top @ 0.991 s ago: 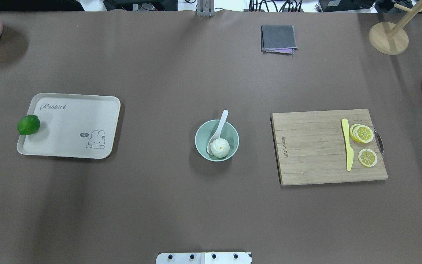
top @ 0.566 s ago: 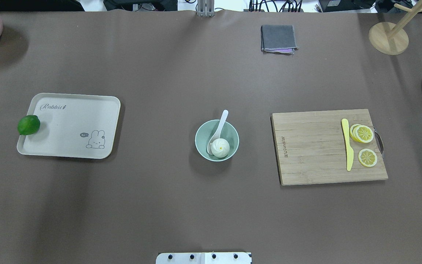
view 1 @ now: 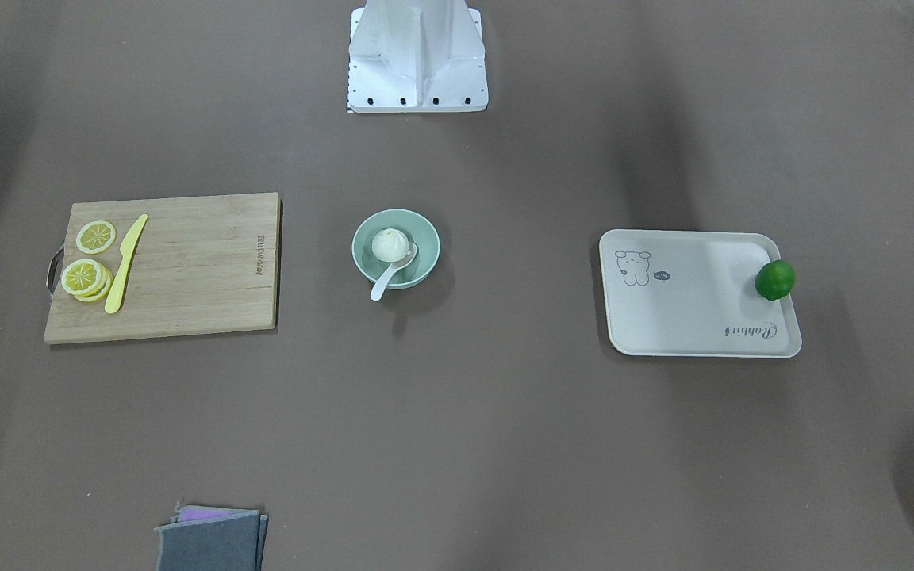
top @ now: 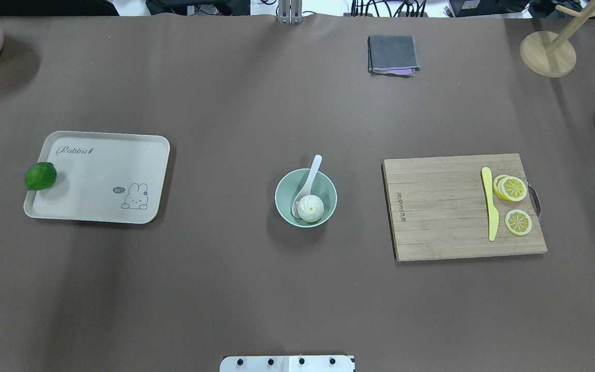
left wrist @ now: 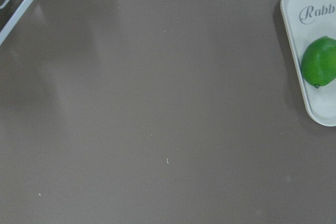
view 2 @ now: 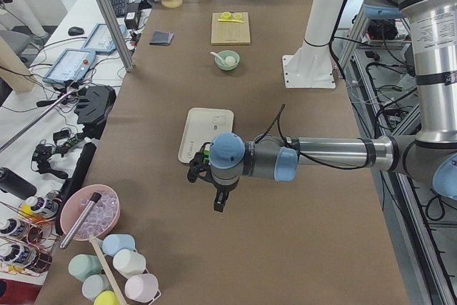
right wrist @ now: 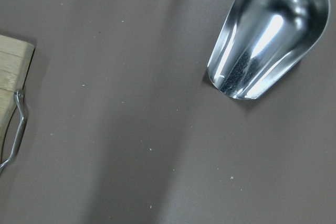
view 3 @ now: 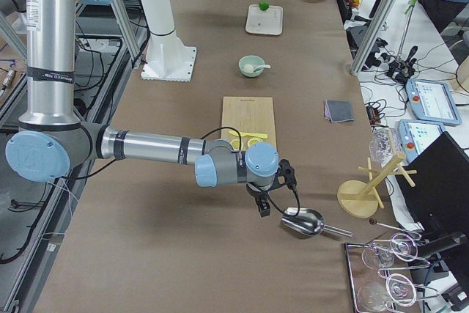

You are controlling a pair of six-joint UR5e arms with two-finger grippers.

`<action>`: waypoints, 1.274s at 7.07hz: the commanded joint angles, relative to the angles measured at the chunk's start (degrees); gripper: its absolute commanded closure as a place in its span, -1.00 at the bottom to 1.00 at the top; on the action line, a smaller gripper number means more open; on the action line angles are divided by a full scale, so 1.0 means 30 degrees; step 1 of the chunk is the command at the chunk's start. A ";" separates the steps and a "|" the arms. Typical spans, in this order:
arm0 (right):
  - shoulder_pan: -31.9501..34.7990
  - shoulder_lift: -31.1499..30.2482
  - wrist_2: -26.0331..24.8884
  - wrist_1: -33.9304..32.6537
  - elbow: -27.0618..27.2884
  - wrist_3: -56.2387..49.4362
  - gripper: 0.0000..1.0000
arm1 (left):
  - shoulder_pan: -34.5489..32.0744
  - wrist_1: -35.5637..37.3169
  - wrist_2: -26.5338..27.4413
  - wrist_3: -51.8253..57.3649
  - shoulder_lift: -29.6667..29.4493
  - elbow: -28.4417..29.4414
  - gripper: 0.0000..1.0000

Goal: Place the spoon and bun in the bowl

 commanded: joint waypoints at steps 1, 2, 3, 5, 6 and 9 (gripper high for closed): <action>0.0098 -0.0075 0.0064 0.0003 -0.0010 0.0000 -1.00 | -0.0294 0.0584 -0.0401 -0.0017 -0.0157 -0.0013 -0.97; 0.0098 -0.0104 0.0035 0.0003 0.0048 0.0174 -1.00 | -0.0294 0.0613 -0.0401 -0.0423 -0.0216 -0.0012 -0.97; 0.0127 -0.0105 -0.0197 -0.0055 -0.0009 0.0379 -1.00 | -0.0294 0.0614 -0.0401 -0.1761 -0.0246 -0.0012 -0.97; 0.0535 -0.0075 -0.0316 -0.0318 -0.0039 0.1519 -1.00 | -0.0294 0.0556 -0.0371 -0.2360 -0.0130 -0.0041 -0.97; 0.0654 -0.0133 -0.0346 -0.0319 -0.0039 0.1523 -1.00 | -0.0323 0.0497 -0.0371 -0.2274 -0.0129 -0.0041 -0.97; 0.0918 -0.0309 -0.0288 -0.0261 0.0019 0.1465 -1.00 | -0.0323 0.0467 -0.0371 -0.2273 0.0017 0.0017 -0.97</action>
